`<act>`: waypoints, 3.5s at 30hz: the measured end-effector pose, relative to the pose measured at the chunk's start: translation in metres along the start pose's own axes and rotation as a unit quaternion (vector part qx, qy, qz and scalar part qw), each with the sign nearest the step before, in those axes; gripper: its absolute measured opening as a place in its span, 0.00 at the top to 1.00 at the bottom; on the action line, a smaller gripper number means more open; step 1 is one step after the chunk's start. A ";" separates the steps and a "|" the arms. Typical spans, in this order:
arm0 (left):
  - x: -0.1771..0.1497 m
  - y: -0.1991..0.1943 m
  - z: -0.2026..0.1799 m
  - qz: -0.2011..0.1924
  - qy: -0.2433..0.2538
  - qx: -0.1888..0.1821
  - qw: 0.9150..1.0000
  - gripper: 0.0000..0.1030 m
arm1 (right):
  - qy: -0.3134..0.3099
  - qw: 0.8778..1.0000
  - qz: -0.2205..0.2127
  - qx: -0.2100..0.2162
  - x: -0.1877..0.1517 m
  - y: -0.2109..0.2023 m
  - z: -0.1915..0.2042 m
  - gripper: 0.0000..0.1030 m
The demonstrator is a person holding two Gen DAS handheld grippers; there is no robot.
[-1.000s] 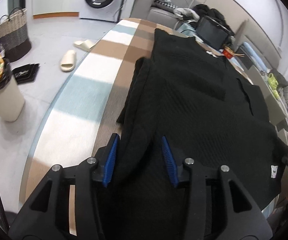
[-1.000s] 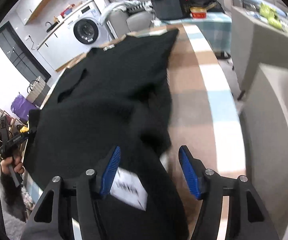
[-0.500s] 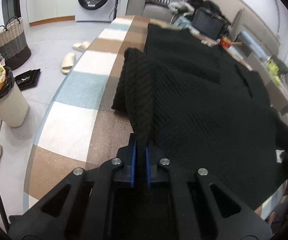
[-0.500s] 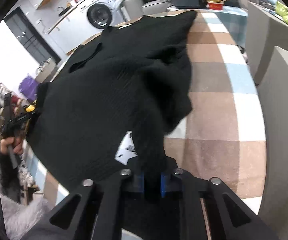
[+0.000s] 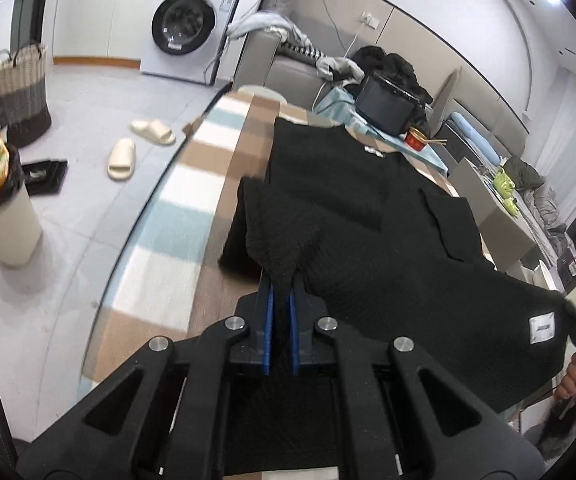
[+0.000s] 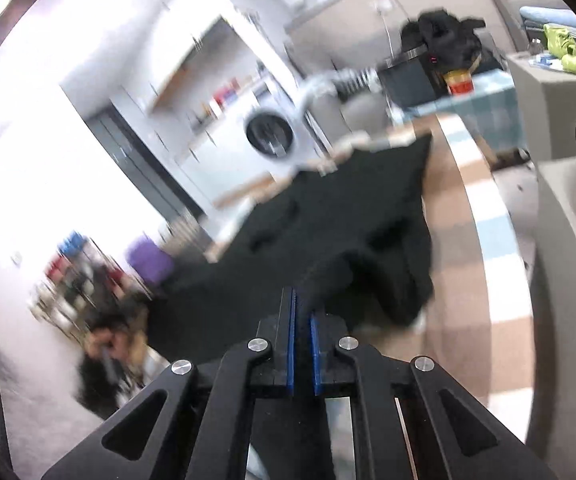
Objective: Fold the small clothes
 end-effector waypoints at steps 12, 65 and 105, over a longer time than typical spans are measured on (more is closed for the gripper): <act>-0.008 0.035 0.008 0.033 -0.010 0.023 0.999 0.96 | 0.047 0.989 0.129 -0.059 -0.029 0.060 -0.046 0.70; 0.045 0.175 0.005 0.077 -0.011 0.023 0.997 0.76 | 0.033 0.961 0.166 -0.219 0.038 0.192 -0.081 0.69; -0.043 0.065 -0.003 0.067 0.014 0.073 0.995 0.63 | 0.025 0.957 0.181 -0.225 0.015 0.169 -0.074 0.56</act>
Point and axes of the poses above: each gripper's, at about its wrist camera, not at the fingertips, and y roughly the way its jaws point, z to its left, x to its top, the point moved 3 cm from there along y, roughly the way its jaws point, and after that the axes turned 3 degrees about -y, right-handed, at the moved point
